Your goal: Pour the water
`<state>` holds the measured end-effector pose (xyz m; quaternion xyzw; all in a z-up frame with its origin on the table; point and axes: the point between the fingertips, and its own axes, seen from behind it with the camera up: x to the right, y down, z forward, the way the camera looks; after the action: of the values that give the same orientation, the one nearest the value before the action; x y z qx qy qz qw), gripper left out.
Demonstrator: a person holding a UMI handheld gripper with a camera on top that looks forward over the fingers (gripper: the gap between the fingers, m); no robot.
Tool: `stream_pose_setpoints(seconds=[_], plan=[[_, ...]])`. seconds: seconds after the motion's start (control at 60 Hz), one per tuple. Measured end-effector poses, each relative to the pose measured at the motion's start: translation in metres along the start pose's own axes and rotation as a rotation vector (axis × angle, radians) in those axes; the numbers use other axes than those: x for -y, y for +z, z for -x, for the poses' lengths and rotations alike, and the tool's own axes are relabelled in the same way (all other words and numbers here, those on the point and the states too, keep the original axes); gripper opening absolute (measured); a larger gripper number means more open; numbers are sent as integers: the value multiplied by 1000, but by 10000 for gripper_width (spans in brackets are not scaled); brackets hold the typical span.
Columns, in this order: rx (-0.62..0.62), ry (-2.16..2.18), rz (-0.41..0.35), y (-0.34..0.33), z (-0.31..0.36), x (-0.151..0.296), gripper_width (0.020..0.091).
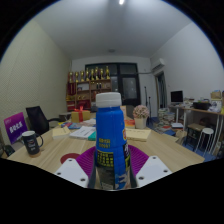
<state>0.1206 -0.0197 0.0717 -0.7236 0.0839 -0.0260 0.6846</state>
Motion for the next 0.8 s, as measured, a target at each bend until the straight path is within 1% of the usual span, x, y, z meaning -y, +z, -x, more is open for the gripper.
stream_pose_setpoints(seconds=[0.017, 0.067, 0.117, 0.2, 0.233, 0.25, 0.267, 0.317, 0.4, 0.467, 0.517, 0.533, 0.55, 0.667, 0.7, 0.717, 0.8], plan=[[-2, -6, 6, 0, 1, 0, 472], [2, -45, 20, 0, 3, 4, 458], [8, -131, 2, 8, 4, 20, 458], [-14, -378, -57, 11, 35, 58, 458], [-11, -493, -86, 14, 50, 77, 458], [9, -555, -103, 19, 44, 88, 458], [-1, -610, -124, 22, 66, 92, 457], [8, -789, -169, 29, 99, 116, 456], [22, -1098, -229, 46, 151, 140, 459], [19, -1348, -274, 56, 193, 146, 458], [27, -1518, -304, 63, 219, 141, 455], [42, -1571, -310, 61, 217, 144, 455], [38, -1619, -317, 67, 230, 136, 452], [53, -1923, -320, 89, 257, 109, 459], [56, -1994, -335, 80, 256, 112, 458], [54, -2028, -346, 89, 264, 111, 459], [6, -2186, -430, 90, 280, 112, 460]])
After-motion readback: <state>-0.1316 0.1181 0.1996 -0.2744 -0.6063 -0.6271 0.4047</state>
